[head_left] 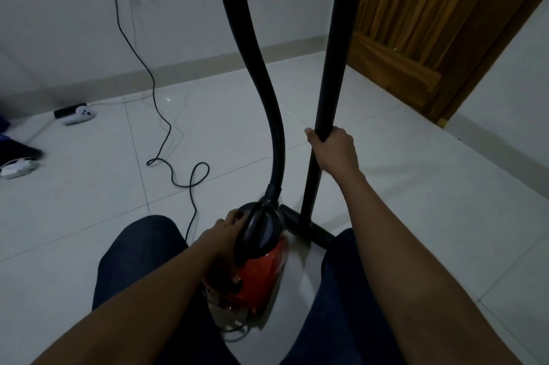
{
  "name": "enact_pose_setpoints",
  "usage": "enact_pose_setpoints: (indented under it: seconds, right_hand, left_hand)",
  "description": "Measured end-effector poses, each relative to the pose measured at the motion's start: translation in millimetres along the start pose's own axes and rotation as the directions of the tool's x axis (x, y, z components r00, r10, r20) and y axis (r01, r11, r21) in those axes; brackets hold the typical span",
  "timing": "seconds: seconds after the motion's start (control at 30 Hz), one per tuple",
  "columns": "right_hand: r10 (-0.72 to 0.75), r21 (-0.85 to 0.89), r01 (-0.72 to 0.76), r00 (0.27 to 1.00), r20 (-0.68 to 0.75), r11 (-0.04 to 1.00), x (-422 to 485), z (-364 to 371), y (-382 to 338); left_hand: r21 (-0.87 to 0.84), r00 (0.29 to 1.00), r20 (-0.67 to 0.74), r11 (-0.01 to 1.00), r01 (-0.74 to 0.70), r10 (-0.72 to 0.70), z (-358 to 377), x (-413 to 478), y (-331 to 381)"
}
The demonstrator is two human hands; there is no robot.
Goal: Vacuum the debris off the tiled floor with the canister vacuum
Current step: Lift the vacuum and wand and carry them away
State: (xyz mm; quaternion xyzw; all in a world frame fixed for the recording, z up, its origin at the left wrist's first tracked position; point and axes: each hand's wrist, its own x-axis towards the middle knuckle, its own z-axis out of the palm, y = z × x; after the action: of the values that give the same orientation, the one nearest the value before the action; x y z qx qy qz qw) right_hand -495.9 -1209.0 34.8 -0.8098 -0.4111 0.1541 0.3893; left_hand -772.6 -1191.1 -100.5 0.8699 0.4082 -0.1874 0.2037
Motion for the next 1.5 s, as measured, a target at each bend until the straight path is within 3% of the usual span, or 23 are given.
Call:
enact_pose_setpoints:
  seconds: [0.1, 0.27, 0.4, 1.5]
  right_hand:
    - [-0.003, -0.005, 0.003, 1.0, 0.002, 1.0, -1, 1, 2]
    - [-0.005, -0.003, 0.005, 1.0, -0.009, 1.0, 0, 0, 0]
    - [-0.001, 0.006, 0.001, 1.0, -0.023, 1.0, 1, -1, -1]
    - [-0.009, 0.03, 0.01, 0.999, -0.044, 1.0, 9, -3, 7]
  left_hand:
    - [0.13, 0.996, -0.085, 0.991, -0.015, 0.027, 17, -5, -5]
    - [0.179, 0.986, -0.164, 0.984, -0.013, 0.043, 28, -3, -7]
    - [0.166, 0.987, -0.138, 0.984, -0.061, 0.084, 28, -1, -12]
    - [0.366, 0.993, -0.092, 0.93, -0.038, 0.077, 27, 11, -10]
